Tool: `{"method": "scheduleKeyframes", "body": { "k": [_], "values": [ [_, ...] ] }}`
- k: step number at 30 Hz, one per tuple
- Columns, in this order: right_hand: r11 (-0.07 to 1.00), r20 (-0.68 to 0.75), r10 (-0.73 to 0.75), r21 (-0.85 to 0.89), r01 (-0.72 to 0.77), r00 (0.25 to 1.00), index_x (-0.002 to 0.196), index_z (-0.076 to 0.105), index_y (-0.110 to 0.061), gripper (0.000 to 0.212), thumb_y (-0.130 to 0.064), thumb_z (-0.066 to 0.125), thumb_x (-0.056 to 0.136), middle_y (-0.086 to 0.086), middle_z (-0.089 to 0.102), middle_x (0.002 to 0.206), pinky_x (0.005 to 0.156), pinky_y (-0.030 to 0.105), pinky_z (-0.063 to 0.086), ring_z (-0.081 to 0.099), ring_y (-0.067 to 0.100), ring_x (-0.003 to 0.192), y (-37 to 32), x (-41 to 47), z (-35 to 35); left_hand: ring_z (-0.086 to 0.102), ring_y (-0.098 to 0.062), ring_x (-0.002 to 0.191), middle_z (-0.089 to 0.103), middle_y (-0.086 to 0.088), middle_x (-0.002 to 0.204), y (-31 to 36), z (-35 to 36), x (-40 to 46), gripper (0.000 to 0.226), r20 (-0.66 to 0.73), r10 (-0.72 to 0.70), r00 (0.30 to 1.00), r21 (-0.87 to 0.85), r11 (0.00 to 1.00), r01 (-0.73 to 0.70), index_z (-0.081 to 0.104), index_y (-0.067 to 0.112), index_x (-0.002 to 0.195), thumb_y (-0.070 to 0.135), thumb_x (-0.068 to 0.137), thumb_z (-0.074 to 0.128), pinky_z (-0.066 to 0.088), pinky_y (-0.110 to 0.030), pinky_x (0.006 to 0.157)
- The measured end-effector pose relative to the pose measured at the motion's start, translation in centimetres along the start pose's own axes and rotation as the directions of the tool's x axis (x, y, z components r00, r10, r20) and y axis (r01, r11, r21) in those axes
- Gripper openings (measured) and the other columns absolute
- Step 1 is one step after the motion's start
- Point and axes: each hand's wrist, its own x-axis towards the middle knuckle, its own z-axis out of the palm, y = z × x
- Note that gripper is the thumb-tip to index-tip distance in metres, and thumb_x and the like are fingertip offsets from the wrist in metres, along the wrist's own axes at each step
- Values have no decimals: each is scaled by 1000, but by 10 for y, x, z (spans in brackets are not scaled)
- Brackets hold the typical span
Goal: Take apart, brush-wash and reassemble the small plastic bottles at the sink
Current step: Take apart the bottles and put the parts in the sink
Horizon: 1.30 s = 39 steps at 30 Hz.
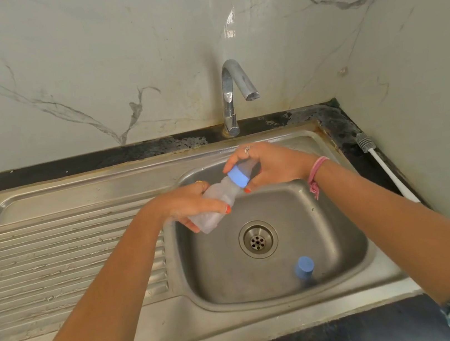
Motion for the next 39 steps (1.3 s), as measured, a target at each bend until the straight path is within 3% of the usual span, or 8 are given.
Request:
{"method": "scheduleKeyframes", "body": {
  "k": [3, 5, 9, 14, 20, 27, 35, 39],
  "values": [
    [998, -190, -9, -57, -2, 982, 116, 62, -21, 50, -10, 83, 72, -14, 55, 115, 84, 3, 36, 52, -4, 102, 15, -4, -5, 70, -21, 86, 71, -7, 100, -12, 4, 4, 64, 90, -70, 993, -62, 995, 76, 47, 18, 116, 48, 67, 74, 51, -28, 59],
    [986, -231, 164, 74, -151, 959, 118, 60, -20, 51, -13, 83, 74, -3, 56, 122, 80, 10, 46, 61, 11, 93, 25, -7, -4, 66, -17, 85, 65, -2, 102, -20, 15, 12, 60, 16, -83, 996, 131, 988, 81, 48, 19, 116, 45, 70, 77, 52, -27, 60],
    [918, -115, 361, 216, -331, 926, 118, 56, -23, 51, -11, 81, 75, 8, 50, 127, 64, 36, 60, 63, 19, 62, 46, -9, 19, 51, -26, 112, 48, -8, 125, -46, 67, 42, 71, -93, 40, 995, 573, 820, 20, 48, 20, 129, 34, 69, 83, 48, -34, 92],
    [908, -37, 411, 104, -405, 911, 121, 58, -20, 50, -9, 78, 75, 4, 54, 120, 66, 18, 50, 62, 11, 68, 58, -8, 54, 41, -32, 125, 39, -12, 133, -81, 125, 66, 68, -121, -45, 992, 735, 668, 120, 44, 20, 136, 28, 77, 77, 47, -44, 97],
    [824, 98, 524, 190, -533, 846, 135, 52, -19, 57, -5, 62, 80, 4, 64, 106, 79, 23, 50, 60, 10, 76, 59, -15, 84, 35, -33, 131, 37, -14, 140, -95, 157, 77, 52, -157, -88, 984, 860, 477, 180, 39, 16, 141, 9, 92, 54, 36, -41, 103],
    [755, 177, 569, 275, -596, 803, 137, 49, -19, 57, -3, 56, 82, 5, 64, 78, 74, 27, 54, 58, 11, 60, 62, -28, 92, 38, -32, 132, 41, -13, 140, -101, 157, 79, 54, -190, -178, 965, 840, 480, 254, 38, 14, 142, 12, 91, 57, 34, -41, 105],
    [721, 183, 558, 377, -582, 809, 128, 55, -13, 49, -7, 71, 83, -7, 58, 101, 78, 28, 58, 67, 21, 81, 52, -36, 92, 38, -28, 134, 45, -8, 142, -109, 153, 79, 62, -139, -266, 954, 803, 533, 265, 39, 17, 141, 23, 86, 68, 26, -46, 109],
    [644, 212, 548, 511, -569, 809, 128, 55, -12, 48, 3, 64, 84, -2, 59, 105, 86, 32, 56, 66, 23, 82, 48, -39, 91, 41, -26, 134, 47, -5, 143, -100, 136, 75, 79, -80, -278, 957, 688, 679, 255, 41, 20, 142, 43, 75, 77, 27, -48, 111]
  ]
}}
